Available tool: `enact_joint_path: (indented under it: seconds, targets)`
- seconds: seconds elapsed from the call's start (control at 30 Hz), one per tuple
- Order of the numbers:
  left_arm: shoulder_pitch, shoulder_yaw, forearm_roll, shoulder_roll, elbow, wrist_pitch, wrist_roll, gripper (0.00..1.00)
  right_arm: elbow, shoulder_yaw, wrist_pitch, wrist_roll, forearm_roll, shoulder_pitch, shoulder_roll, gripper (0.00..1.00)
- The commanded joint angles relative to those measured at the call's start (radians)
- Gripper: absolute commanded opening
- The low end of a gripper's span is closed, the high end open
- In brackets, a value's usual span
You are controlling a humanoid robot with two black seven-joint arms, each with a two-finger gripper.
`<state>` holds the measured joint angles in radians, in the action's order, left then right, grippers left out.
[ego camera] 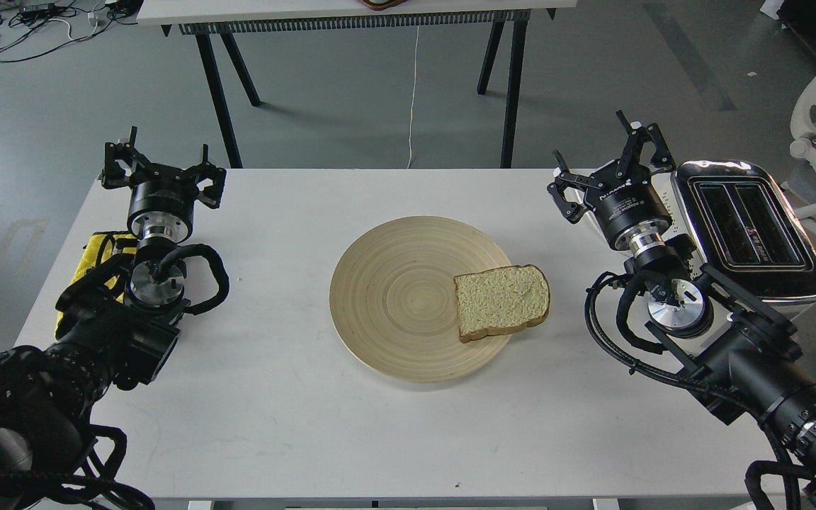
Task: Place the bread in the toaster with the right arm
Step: 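Rotate the right gripper upright and open it beside the toaster, then move the right gripper toward the bread slice on the wooden plate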
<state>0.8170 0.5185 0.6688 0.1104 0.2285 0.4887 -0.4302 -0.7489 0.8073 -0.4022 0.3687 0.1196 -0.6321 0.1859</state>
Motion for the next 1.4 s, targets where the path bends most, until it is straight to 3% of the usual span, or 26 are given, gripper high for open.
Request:
enact_joint_path:
  seconds: [0.0,0.33,0.53,0.67,0.77,0.9,1.07,1.37]
  targets:
    - [0.001,0.000,0.000,0.000,0.002,0.000,0.001,1.00,-0.004,0.000,-0.007,0.001,0.000,0.002,0.000,0.98]
    - [-0.001,0.000,0.000,0.000,0.000,0.000,-0.001,1.00,-0.082,-0.049,0.023,0.012,-0.107,-0.011,0.017,0.98]
    - [0.001,0.000,0.000,0.000,0.000,0.000,-0.001,1.00,-0.207,-0.060,0.360,0.012,-0.496,-0.034,0.044,0.98]
    - [0.001,0.000,0.000,0.000,0.000,0.000,-0.001,1.00,-0.303,-0.076,0.583,-0.022,-0.716,-0.018,0.066,0.98]
    - [0.001,0.000,0.000,0.000,0.000,0.000,-0.001,1.00,-0.395,-0.152,0.735,-0.076,-0.813,0.015,0.171,0.98]
    - [0.001,0.000,0.000,0.000,0.000,0.000,-0.001,1.00,-0.441,-0.304,0.891,-0.083,-0.845,0.048,0.257,0.98]
    - [0.001,0.000,0.000,0.000,0.000,0.000,-0.001,1.00,-0.425,-0.473,0.891,-0.083,-0.845,0.057,0.264,0.98]
    - [0.001,0.000,0.000,0.000,0.000,0.000,-0.001,1.00,-0.379,-0.571,0.891,-0.089,-0.844,0.112,0.225,0.98]
